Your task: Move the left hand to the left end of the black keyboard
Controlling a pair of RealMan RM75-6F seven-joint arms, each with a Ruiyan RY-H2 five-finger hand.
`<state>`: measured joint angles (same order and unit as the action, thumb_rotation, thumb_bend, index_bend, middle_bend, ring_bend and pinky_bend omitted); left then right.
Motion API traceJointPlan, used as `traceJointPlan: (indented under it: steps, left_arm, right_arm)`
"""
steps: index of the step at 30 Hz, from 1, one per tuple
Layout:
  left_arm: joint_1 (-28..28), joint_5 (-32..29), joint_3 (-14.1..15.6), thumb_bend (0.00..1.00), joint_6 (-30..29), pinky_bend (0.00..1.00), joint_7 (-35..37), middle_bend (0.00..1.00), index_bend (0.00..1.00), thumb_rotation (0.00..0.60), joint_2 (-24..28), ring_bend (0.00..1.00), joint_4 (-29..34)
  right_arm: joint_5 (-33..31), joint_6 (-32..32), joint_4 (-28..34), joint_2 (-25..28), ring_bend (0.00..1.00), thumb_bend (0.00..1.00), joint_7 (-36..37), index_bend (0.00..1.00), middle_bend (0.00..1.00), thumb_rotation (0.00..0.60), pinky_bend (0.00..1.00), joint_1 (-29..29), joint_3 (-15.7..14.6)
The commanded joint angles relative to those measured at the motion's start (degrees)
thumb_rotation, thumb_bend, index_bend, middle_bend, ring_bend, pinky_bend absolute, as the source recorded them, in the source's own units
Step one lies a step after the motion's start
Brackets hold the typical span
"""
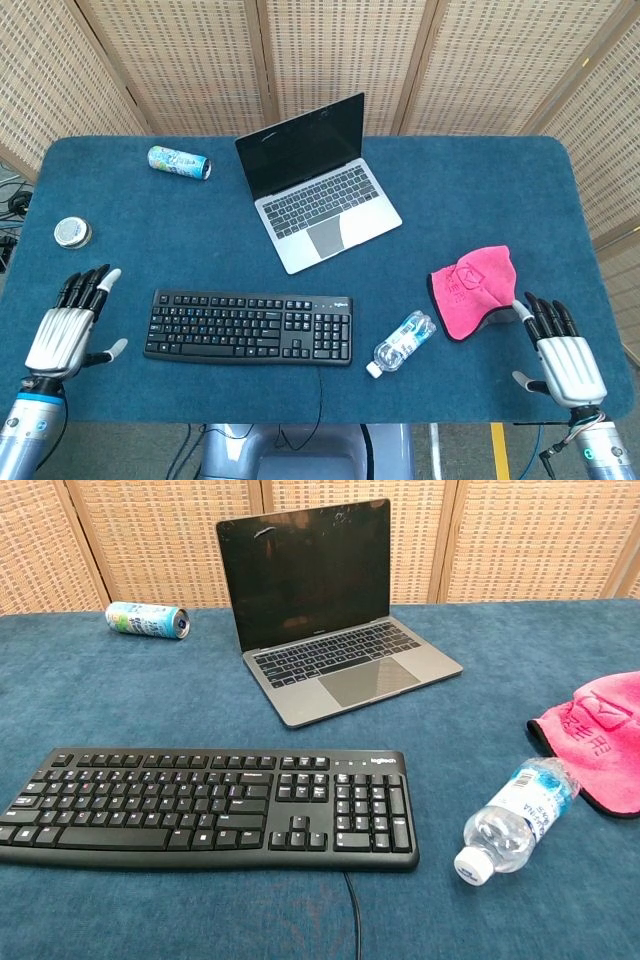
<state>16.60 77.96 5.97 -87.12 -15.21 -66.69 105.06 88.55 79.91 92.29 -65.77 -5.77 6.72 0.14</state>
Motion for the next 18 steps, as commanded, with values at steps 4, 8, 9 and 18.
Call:
traceJointPlan:
  steps: [4, 8, 9, 18]
  left_arm:
    - [-5.3, 4.3, -1.8, 0.19, -4.4, 0.0, 3.8, 0.0, 0.0, 0.6, -7.6, 0.0, -11.7]
    - [-6.0, 4.8, -2.4, 0.19, -4.5, 0.0, 4.3, 0.0, 0.0, 0.6, -7.9, 0.0, -13.1]
    - [-6.2, 5.1, -2.5, 0.19, -4.7, 0.0, 4.5, 0.0, 0.0, 0.6, -7.8, 0.0, -13.2]
    - [-7.2, 5.8, -3.6, 0.19, -4.2, 0.0, 4.4, 0.0, 0.0, 0.6, -7.5, 0.0, -13.1]
  right_arm:
    - [-0.3, -0.2, -0.2, -0.3, 0.0, 0.02, -0.4, 0.0, 0.0, 0.6, 0.0, 0.1, 0.1]
    - [-0.2, -0.1, -0.1, -0.3, 0.0, 0.01, -0.5, 0.0, 0.0, 0.6, 0.0, 0.1, 0.1]
    - [-0.1, -0.1, -0.1, -0.3, 0.0, 0.02, -0.5, 0.0, 0.0, 0.6, 0.0, 0.1, 0.0]
    - [0.1, -0.1, 0.1, -0.3, 0.0, 0.02, -0.7, 0.0, 0.0, 0.6, 0.0, 0.1, -0.1]
